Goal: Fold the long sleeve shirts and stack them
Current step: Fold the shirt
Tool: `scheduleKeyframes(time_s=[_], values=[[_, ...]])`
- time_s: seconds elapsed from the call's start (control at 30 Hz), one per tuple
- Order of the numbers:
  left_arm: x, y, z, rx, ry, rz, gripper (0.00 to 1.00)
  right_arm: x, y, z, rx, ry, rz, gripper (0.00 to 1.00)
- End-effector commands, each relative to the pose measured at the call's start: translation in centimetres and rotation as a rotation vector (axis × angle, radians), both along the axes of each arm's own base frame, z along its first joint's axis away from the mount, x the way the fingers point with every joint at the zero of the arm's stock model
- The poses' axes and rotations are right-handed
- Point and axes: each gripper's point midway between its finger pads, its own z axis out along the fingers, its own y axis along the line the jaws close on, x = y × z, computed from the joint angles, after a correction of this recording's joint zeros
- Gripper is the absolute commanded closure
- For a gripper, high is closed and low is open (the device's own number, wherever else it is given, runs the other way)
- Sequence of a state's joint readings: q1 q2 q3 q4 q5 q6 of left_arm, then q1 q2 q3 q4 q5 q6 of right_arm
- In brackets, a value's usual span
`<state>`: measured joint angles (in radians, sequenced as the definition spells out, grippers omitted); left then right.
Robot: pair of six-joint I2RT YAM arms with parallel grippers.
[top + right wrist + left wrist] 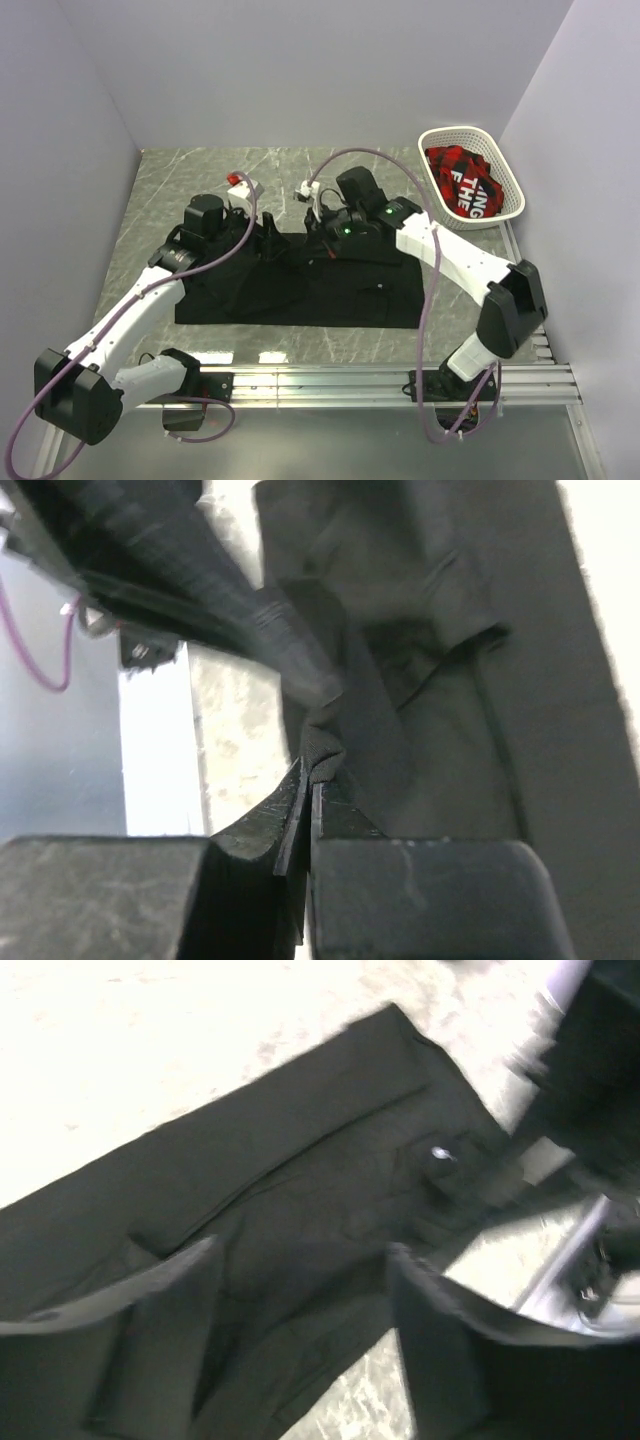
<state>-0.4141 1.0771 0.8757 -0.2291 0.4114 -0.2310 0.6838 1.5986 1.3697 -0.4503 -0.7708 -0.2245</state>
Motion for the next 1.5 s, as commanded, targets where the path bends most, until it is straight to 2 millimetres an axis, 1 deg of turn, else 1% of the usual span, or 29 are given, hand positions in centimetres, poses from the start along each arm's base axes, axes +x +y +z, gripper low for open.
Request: scheduleKeyframes(time_s=[0.0,0.07,0.1,0.13,0.17,0.2,0.23,0.27,0.3,0.33,0.37,0.5,0.57,0.63,0.7,0.8,0.9,0.97,1.03,1.07,1.13,1.2,1.23,1.3,1.33,1.37,1.4,1.43,1.47], values=[[1.9,1.7,1.5,-0.014,-0.069,0.161,0.17,-3.2,-0.8,2.5,0.040,-0.033,0.036,1.00],[2.6,3.0,1.8,-0.013,-0.079,0.246,0.07,-4.6,-1.2,2.1,0.018,-0.029,0.041,1.00],[3.0,3.6,2.0,-0.027,-0.074,0.287,0.05,-5.1,-1.4,1.9,0.009,-0.026,0.044,1.00],[3.2,4.2,2.3,-0.037,-0.078,0.323,0.04,-6.2,-1.2,1.6,-0.004,-0.024,0.067,1.00],[3.6,5.0,2.8,-0.049,-0.090,0.361,0.03,-6.9,-1.5,1.6,-0.019,-0.020,0.069,1.00],[4.2,6.4,2.6,-0.056,-0.079,0.434,0.01,-7.5,-1.7,1.1,-0.033,-0.008,0.079,1.00],[4.6,7.2,2.6,-0.058,-0.073,0.476,0.01,-8.3,-1.6,1.0,-0.043,-0.004,0.095,1.00],[5.0,8.0,2.1,-0.055,-0.056,0.514,0.01,-9.5,-1.6,0.9,-0.058,0.002,0.117,1.00],[5.6,9.5,1.7,-0.057,-0.030,0.578,0.01,-10.3,-1.5,0.6,-0.069,0.005,0.134,1.00],[5.9,10.2,1.5,-0.059,-0.020,0.608,0.01,-10.9,-1.4,0.4,-0.079,0.009,0.142,1.00],[6.3,10.9,0.8,-0.052,0.004,0.638,0.01,-12.1,-1.2,0.0,-0.105,0.008,0.163,1.00],[7.3,14.7,-1.2,-0.030,0.072,0.816,0.01,-14.8,-0.7,0.0,-0.126,0.025,0.225,1.00],[7.3,15.9,-2.4,-0.001,0.111,0.868,0.01,-15.7,-0.6,0.3,-0.141,0.032,0.244,1.00],[7.3,16.9,-3.2,0.018,0.141,0.912,0.01,-16.8,-0.4,0.5,-0.156,0.032,0.276,1.00],[7.2,17.3,-3.5,0.026,0.156,0.927,0.01,-17.9,-0.3,0.7,-0.173,0.039,0.311,1.00],[7.1,17.6,-4.0,0.038,0.172,0.938,0.01,-18.1,0.1,0.7,-0.179,0.043,0.319,1.00],[6.9,17.9,-4.3,0.052,0.182,0.950,0.01,-17.1,0.6,0.7,-0.182,0.010,0.279,1.00],[6.9,18.1,-4.4,0.059,0.184,0.954,0.01,-16.2,0.8,1.0,-0.178,-0.019,0.247,1.00],[6.8,18.1,-4.6,0.062,0.186,0.951,0.01,-16.3,0.9,1.5,-0.167,-0.027,0.261,1.00],[6.8,18.0,-4.7,0.064,0.191,0.950,0.01,-17.0,0.8,2.3,-0.156,-0.003,0.300,1.00],[6.9,17.5,-4.7,0.054,0.195,0.921,0.01,-17.7,0.9,2.4,-0.159,0.018,0.343,1.00],[7.2,16.6,-5.0,0.027,0.208,0.882,0.01,-18.1,1.0,2.8,-0.160,0.037,0.364,1.00],[7.3,15.4,-5.3,-0.002,0.227,0.825,0.01,-18.2,1.1,2.6,-0.165,0.045,0.373,1.00],[7.2,13.7,-6.0,-0.055,0.273,0.766,0.04,-18.6,1.4,2.7,-0.146,0.058,0.389,1.00],[7.2,12.5,-6.9,-0.077,0.320,0.718,0.06,-18.8,1.4,3.0,-0.132,0.061,0.396,1.00],[7.3,11.8,-7.2,-0.091,0.342,0.702,0.10,-19.0,1.6,3.1,-0.114,0.062,0.406,1.00],[7.5,10.8,-7.2,-0.105,0.362,0.682,0.11,-19.2,1.6,3.2,-0.106,0.068,0.411,1.00],[7.7,10.2,-8.2,-0.095,0.395,0.672,0.13,-19.3,1.7,3.2,-0.105,0.073,0.414,1.00],[7.8,9.7,-8.6,-0.093,0.412,0.664,0.17,-19.3,1.7,2.9,-0.111,0.075,0.413,1.00]])
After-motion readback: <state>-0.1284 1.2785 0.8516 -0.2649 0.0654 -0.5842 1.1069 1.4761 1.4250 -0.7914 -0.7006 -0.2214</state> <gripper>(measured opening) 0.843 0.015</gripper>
